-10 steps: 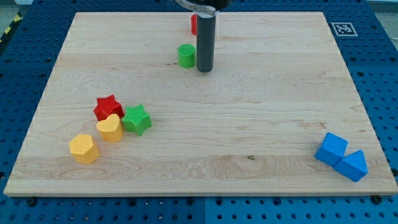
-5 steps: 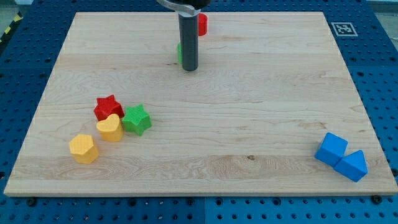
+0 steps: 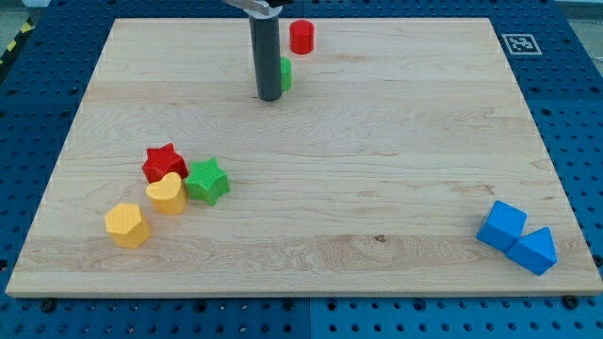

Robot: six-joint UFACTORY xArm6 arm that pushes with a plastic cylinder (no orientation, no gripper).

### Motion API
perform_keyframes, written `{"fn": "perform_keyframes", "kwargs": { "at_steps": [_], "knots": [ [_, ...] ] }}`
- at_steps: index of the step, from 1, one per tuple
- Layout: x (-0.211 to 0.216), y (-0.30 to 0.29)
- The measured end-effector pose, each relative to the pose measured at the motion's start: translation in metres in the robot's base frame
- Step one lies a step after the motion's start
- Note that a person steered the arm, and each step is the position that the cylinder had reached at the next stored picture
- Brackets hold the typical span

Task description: Push the green circle to the bottom of the red circle

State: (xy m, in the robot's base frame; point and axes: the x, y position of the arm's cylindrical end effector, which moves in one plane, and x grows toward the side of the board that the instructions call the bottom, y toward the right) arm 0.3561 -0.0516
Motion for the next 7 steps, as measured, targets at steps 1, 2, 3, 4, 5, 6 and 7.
{"fn": "perform_keyframes", "kwargs": {
  "at_steps": [1, 2, 3, 4, 5, 6, 7],
  "knots": [
    [-0.018, -0.001],
    [-0.037, -0.001],
    [-0.056, -0.001],
    [-0.073, -0.001],
    [-0.078, 0.002],
    [-0.069, 0.013],
    [-0.06, 0.036]
  ]
}}
